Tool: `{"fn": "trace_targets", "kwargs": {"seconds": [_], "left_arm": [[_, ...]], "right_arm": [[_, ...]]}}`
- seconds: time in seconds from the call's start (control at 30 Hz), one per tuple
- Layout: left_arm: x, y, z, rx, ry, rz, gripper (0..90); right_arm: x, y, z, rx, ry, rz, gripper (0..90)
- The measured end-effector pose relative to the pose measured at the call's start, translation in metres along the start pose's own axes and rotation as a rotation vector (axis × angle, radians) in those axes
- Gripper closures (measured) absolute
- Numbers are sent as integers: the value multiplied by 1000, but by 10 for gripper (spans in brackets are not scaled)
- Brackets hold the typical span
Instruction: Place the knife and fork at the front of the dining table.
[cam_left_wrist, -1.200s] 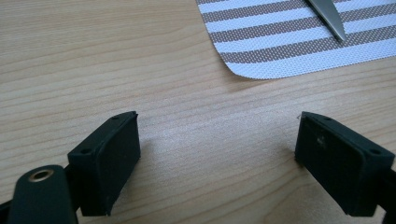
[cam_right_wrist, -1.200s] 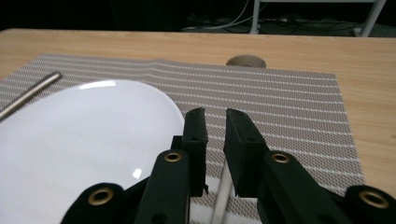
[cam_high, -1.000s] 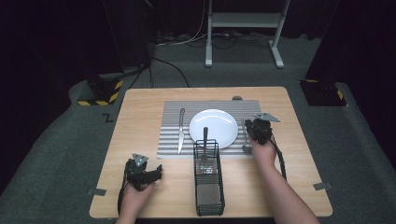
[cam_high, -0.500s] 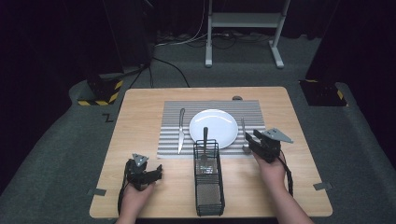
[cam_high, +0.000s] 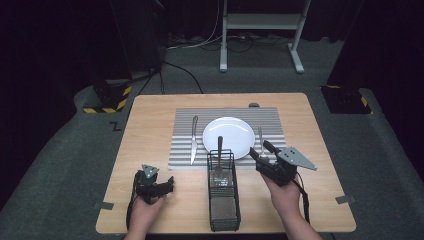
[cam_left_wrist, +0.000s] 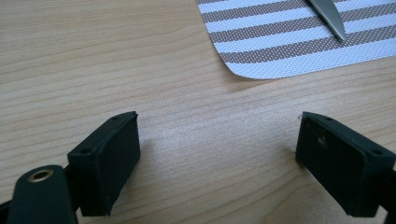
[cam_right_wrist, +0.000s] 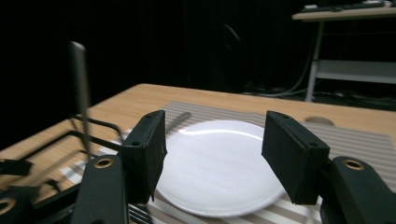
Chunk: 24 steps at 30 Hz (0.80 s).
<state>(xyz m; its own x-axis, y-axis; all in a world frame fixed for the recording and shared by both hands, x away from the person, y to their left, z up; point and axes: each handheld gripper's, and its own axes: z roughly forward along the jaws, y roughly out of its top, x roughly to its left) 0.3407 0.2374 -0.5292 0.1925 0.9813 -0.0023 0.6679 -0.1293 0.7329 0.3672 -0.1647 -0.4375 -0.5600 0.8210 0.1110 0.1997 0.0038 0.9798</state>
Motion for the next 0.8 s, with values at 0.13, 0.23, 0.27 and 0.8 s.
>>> {"fn": "trace_targets", "kwargs": {"seconds": [0.13, 0.23, 0.27, 0.8], "left_arm": [[0, 0, 0, 0, 0, 0, 137], [0, 0, 0, 1, -2, 0, 137], [0, 0, 0, 1, -2, 0, 138], [0, 0, 0, 0, -4, 0, 138]], "right_arm": [[15, 6, 6, -18, 38, -9, 406], [34, 13, 17, -28, 85, -12, 419], [38, 15, 21, -28, 96, -16, 426], [68, 22, 61, 27, 165, -70, 643]]}}
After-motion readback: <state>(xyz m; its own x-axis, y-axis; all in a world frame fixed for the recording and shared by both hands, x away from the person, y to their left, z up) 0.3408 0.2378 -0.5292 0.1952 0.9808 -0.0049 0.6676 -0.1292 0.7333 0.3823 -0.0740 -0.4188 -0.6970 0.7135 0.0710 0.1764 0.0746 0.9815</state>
